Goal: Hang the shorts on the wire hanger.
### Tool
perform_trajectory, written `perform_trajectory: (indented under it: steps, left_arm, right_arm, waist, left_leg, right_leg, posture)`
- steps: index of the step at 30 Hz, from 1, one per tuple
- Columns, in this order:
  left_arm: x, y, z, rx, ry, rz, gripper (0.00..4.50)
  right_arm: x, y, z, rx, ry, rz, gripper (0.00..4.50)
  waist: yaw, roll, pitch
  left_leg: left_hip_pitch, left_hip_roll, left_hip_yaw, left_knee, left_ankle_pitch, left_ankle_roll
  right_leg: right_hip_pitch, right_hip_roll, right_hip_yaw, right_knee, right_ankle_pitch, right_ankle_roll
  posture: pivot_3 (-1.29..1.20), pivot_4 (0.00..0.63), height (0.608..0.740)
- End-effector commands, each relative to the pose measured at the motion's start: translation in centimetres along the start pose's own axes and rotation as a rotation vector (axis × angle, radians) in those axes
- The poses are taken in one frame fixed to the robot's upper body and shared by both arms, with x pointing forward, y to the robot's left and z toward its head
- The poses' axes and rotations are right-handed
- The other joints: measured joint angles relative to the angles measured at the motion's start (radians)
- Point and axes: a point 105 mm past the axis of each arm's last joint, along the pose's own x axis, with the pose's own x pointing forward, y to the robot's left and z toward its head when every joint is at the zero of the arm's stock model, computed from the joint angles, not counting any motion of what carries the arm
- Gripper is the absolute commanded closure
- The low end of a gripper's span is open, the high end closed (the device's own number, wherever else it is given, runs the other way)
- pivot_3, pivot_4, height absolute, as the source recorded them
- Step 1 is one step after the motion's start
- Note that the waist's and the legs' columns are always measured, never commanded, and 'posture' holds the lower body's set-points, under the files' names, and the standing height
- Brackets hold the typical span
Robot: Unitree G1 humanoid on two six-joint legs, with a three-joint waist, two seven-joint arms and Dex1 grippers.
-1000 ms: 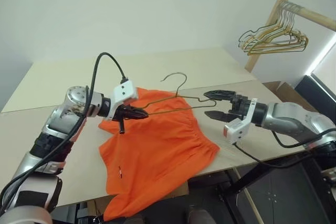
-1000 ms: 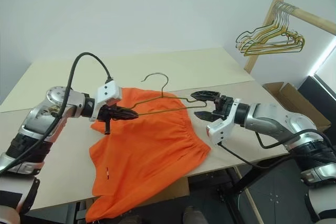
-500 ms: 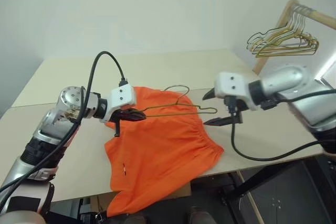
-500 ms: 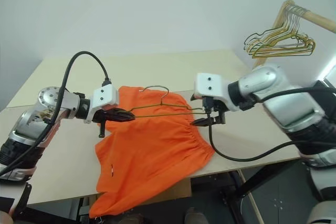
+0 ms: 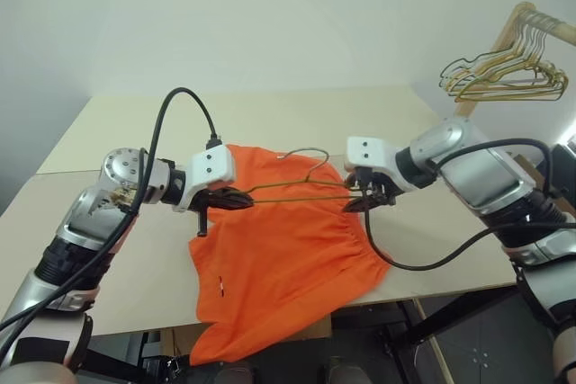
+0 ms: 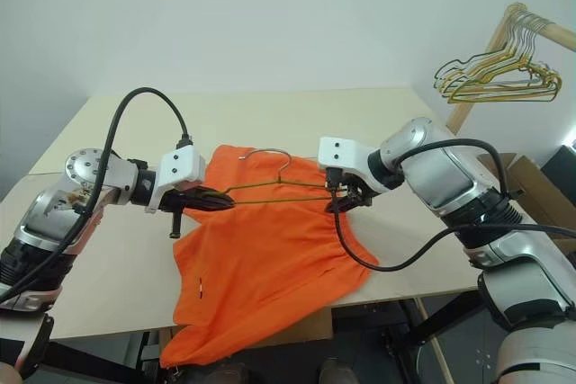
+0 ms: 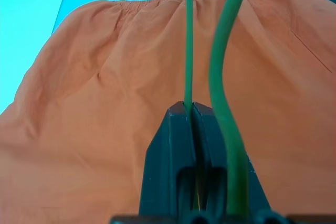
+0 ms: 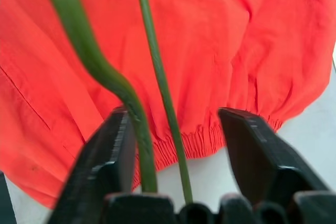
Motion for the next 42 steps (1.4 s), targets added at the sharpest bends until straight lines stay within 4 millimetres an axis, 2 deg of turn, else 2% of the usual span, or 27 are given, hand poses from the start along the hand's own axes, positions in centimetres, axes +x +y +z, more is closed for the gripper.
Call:
perform_trajectory:
  steps: [1,5,11,15,19,22,25,27,31,34,38,42]
  left_arm:
    - [-0.8,0.3,1.1,0.044,-0.021,0.016,4.5]
    - [-0.8,0.2,1.3,0.057,-0.036,-0.001,4.5]
    - [-1.3,-0.6,1.6,0.116,-0.098,-0.049,4.5]
    - [-1.9,-1.1,0.9,0.179,-0.13,-0.099,3.45]
    - [-2.7,0.1,-0.5,0.181,-0.108,-0.075,2.05]
    - [-3.5,1.3,-0.9,0.155,-0.116,-0.03,1.13]
    - [-4.1,1.8,-0.5,0.121,-0.16,-0.004,0.17]
    - [-4.3,1.1,0.4,0.038,-0.249,-0.031,0.08]
    - [-3.6,-0.3,1.9,0.03,-0.364,-0.021,0.08]
    - [-2.7,-2.6,2.8,0.044,-0.412,-0.101,0.08]
    - [-2.1,-3.8,3.5,0.056,-0.424,-0.139,0.08]
    - [-2.0,-3.6,3.6,0.065,-0.417,-0.137,0.08]
  right_arm:
    - [-0.4,-0.4,0.6,-0.041,-0.004,-0.018,3.03]
    - [-0.1,-0.5,0.4,-0.046,0.004,-0.018,4.42]
    - [-0.4,0.1,0.3,-0.05,-0.015,0.014,4.49]
    - [-1.0,1.4,-0.2,-0.06,-0.039,0.054,4.5]
    - [-1.9,3.1,-1.7,-0.035,-0.044,0.087,4.5]
    - [-3.2,4.6,-3.6,0.096,-0.047,0.104,4.5]
    - [-4.3,6.3,-5.8,0.282,-0.043,0.102,4.5]
    - [-4.9,8.0,-8.5,0.51,-0.044,0.096,4.5]
    - [-5.5,10.5,-10.9,0.823,-0.08,0.092,4.5]
    - [-6.0,12.4,-12.9,1.115,-0.126,0.093,4.5]
    - [-6.3,13.4,-14.4,1.287,-0.147,0.07,4.5]
    - [-5.6,14.2,-15.5,1.4,-0.067,0.128,4.5]
  waist:
    - [-0.001,0.0,0.0]
    - [-0.003,0.0,0.0]
    - [-0.002,0.0,0.0]
    - [0.003,0.0,0.0]
    - [0.009,0.0,0.0]
    - [0.016,0.0,0.0]
    - [0.02,0.0,0.0]
    - [0.024,0.0,0.0]
    - [0.025,0.0,-0.001]
    - [0.019,0.0,-0.001]
    - [0.006,0.0,-0.001]
    - [-0.011,0.001,-0.002]
  left_leg:
    - [0.0,0.0,0.0,0.0,0.0,0.0]
    - [0.0,0.0,0.0,0.0,0.0,0.0]
    - [0.0,0.0,0.0,0.0,0.0,0.0]
    - [0.0,0.0,0.0,0.0,0.0,0.0]
    - [0.0,0.0,0.003,0.001,0.0,0.0]
    - [-0.001,0.0,0.002,0.001,0.0,0.0]
    - [-0.001,0.0,0.002,0.001,0.0,0.0]
    - [-0.001,0.001,0.002,0.001,0.0,0.0]
    - [-0.001,0.001,0.0,0.002,-0.001,0.001]
    - [0.001,0.001,-0.003,0.003,-0.001,0.001]
    - [0.004,0.0,-0.004,0.003,-0.001,0.001]
    - [0.006,0.0,-0.003,0.003,-0.001,0.001]
  right_leg:
    - [0.0,0.0,0.0,0.0,0.0,0.0]
    - [0.0,0.0,0.0,0.0,0.0,0.0]
    - [0.0,0.0,0.0,0.0,0.0,0.0]
    - [0.0,0.0,-0.001,0.0,0.0,0.0]
    - [0.001,0.0,-0.002,-0.001,0.0,0.0]
    - [0.001,0.0,-0.003,-0.001,0.0,0.0]
    - [0.001,0.0,-0.003,-0.002,0.0,0.0]
    - [0.001,0.0,-0.003,-0.002,0.0,0.0]
    - [0.002,0.0,-0.003,-0.002,0.0,0.0]
    - [0.004,0.0,-0.001,0.0,0.0,0.0]
    - [0.006,0.0,0.0,0.0,0.0,0.0]
    - [0.007,0.0,0.002,0.0,0.001,0.001]
  posture:
    - [0.01,0.0,0.74]
    - [0.01,0.0,0.74]
    - [0.01,0.0,0.74]
    - [0.02,0.0,0.74]
    - [0.03,0.0,0.74]
    - [0.03,0.0,0.74]
    - [0.02,0.0,0.74]
    - [0.0,0.0,0.74]
    - [-0.02,0.0,0.74]
    - [-0.04,0.0,0.74]
    - [-0.05,0.0,0.74]
    - [-0.05,0.0,0.74]
